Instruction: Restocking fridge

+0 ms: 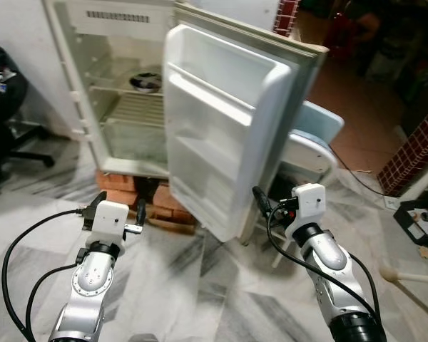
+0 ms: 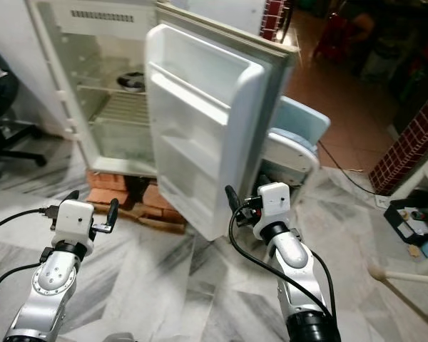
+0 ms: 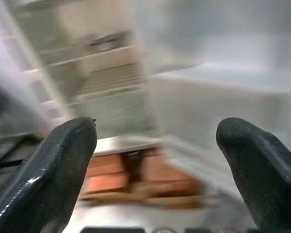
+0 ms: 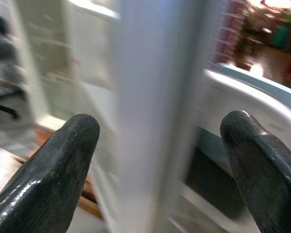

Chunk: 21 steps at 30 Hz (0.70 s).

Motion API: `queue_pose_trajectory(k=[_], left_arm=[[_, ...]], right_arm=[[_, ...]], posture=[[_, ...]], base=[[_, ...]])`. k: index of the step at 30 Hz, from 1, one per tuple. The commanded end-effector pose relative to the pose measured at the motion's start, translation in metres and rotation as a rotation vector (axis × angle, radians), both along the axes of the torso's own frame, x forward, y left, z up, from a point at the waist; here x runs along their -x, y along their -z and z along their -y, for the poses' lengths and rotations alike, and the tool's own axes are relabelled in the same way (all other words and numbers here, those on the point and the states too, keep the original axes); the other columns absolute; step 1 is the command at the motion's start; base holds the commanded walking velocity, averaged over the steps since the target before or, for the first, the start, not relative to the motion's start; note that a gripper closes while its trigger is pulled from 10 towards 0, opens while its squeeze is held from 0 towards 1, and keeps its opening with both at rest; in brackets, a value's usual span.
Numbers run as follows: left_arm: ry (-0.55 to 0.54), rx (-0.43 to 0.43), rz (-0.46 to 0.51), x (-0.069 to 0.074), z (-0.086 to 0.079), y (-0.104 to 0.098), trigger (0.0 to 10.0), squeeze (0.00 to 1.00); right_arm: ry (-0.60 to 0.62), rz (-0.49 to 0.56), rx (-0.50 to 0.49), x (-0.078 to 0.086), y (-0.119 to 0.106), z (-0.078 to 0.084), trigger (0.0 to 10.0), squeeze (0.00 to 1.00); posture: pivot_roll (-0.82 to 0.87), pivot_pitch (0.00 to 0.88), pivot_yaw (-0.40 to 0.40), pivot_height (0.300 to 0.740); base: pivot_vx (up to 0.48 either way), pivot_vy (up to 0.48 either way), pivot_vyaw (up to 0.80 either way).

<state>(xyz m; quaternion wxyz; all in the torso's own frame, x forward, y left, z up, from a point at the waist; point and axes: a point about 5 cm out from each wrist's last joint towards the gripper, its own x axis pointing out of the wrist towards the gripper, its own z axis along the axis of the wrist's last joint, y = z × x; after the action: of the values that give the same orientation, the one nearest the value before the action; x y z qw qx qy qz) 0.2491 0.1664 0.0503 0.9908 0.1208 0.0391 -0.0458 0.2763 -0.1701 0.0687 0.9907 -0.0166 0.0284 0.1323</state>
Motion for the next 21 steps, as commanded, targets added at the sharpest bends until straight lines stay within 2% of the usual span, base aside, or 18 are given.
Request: queue_pose_trajectory(k=[1,7,21], left_arm=[[-0.015,-0.012,0.011,-0.0012,-0.0086,-0.0032,10.0,0.0],[-0.01,-0.023,0.014,-0.0011,-0.0103,-0.0032,10.0,0.0],[0.005,-0.003,0.008,0.001,-0.0075,-0.0008,10.0,0.0]], right_arm=[[0.0,0.018,0.001,-0.0031,-0.0038,-0.0025,10.0,0.0],[-0.017,0.044,-0.003,-0.0025,-0.0067,-0.006,10.0,0.0],[0.011,0.043,0.005,-0.0052,-0.0061,-0.002,10.0,0.0]], posture=[[0.05,0.0,-0.053,0.74],[0.05,0.0,-0.052,0.74],[0.05,0.0,-0.055,0.74]], base=[[0.0,0.0,0.0],[0.0,0.0,0.52],[0.289,0.0,0.0]])
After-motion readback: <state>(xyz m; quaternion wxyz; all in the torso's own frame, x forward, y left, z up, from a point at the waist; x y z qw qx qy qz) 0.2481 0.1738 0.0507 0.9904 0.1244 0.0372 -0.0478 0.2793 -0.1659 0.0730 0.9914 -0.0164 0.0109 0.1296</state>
